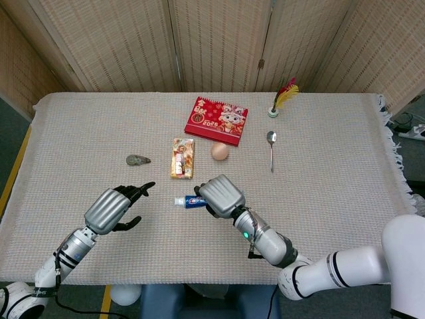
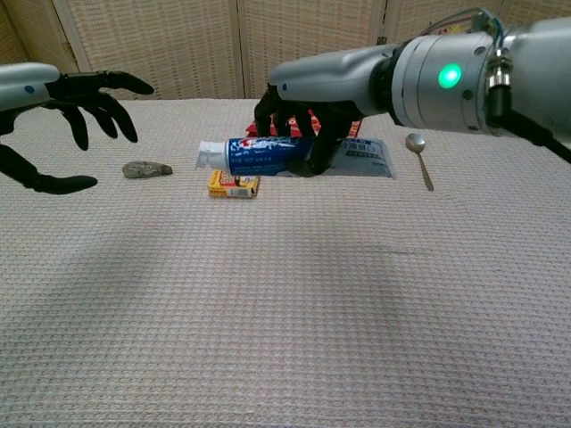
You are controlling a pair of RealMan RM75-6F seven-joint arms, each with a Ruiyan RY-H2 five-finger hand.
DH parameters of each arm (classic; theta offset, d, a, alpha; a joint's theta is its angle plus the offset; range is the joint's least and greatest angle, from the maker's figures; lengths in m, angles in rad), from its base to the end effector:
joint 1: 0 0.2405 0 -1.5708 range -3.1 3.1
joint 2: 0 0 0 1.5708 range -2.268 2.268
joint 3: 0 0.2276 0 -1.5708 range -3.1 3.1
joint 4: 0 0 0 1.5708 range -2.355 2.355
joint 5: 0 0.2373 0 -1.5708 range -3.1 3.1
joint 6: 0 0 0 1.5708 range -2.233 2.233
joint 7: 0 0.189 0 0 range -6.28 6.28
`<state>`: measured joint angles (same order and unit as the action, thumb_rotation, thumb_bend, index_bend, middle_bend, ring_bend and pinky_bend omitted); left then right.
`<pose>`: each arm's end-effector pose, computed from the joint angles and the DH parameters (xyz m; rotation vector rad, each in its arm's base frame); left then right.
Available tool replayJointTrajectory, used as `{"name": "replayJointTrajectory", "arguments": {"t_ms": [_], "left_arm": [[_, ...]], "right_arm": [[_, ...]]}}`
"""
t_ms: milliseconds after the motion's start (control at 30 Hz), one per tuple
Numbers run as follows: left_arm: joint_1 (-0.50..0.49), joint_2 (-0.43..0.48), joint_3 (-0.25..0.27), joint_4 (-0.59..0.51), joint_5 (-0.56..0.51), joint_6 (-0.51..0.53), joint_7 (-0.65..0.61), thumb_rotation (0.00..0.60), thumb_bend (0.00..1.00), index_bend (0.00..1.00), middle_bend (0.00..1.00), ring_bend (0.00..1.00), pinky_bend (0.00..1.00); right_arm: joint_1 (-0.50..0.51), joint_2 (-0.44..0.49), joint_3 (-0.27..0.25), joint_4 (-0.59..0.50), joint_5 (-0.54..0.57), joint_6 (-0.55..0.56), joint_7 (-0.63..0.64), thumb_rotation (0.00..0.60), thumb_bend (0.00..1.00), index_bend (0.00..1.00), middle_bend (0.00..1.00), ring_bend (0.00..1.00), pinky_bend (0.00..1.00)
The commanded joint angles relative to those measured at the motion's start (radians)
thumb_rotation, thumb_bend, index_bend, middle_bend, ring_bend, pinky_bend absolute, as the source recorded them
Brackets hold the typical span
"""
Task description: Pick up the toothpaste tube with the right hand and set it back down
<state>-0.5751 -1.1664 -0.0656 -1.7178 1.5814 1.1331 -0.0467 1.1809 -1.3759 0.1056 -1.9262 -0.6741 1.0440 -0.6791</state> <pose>-0.1339 0.3148 0.0336 -1.9508 -0.8778 -1.1695 0.0169 -0.3245 -0.0514 2.1522 -0.7625 0.8602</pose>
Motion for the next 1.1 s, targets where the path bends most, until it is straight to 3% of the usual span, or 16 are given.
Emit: {"name": "replayJointTrajectory", "arguments": {"t_ms": [33,133,200,333,567,1100], "left_arm": [[0.014,0.017,-0.021,0.018,-0.019,0.037,-0.208,0.516,0.25,0.02,0.1,0.09,0.15],[0.009,0.024,-0.027,0.02,-0.022,0.033,-0.313,0.257,0.23,0.02,0.05,0.05,0.06],[0.006,0.023,-0.034,0.022,-0.029,0.032,-0.354,0.161,0.21,0.02,0.04,0.04,0.03],[-0.004,0.02,-0.05,0.018,-0.062,0.01,-0.439,0.025,0.17,0.03,0.04,0.04,0.0],[-0.017,0.025,-0.083,-0.008,-0.074,0.007,-0.621,0.0,0.14,0.04,0.04,0.03,0.0],[-0.02,-0.053,-0.091,-0.026,-0.024,0.078,-0.466,0.0,0.14,0.02,0.03,0.01,0.0]], "right_arm": [[-0.03,-0.019,-0.005,0.025,-0.043,-0.02,0.049,0.6,0.95,0.62,0.54,0.66,0.59],[-0.053,-0.045,-0.001,0.048,-0.078,-0.03,0.099,0.6,0.94,0.62,0.54,0.66,0.59],[-0.068,-0.062,0.004,0.062,-0.099,-0.037,0.137,0.6,0.95,0.62,0.54,0.66,0.59],[-0.105,-0.103,0.016,0.104,-0.169,-0.049,0.231,0.6,0.95,0.62,0.54,0.67,0.6],[-0.156,-0.222,0.055,0.202,-0.303,-0.039,0.406,0.6,0.95,0.62,0.54,0.67,0.62],[-0.186,-0.454,0.155,0.383,-0.465,0.008,0.6,0.6,0.95,0.63,0.54,0.72,0.64]]}}
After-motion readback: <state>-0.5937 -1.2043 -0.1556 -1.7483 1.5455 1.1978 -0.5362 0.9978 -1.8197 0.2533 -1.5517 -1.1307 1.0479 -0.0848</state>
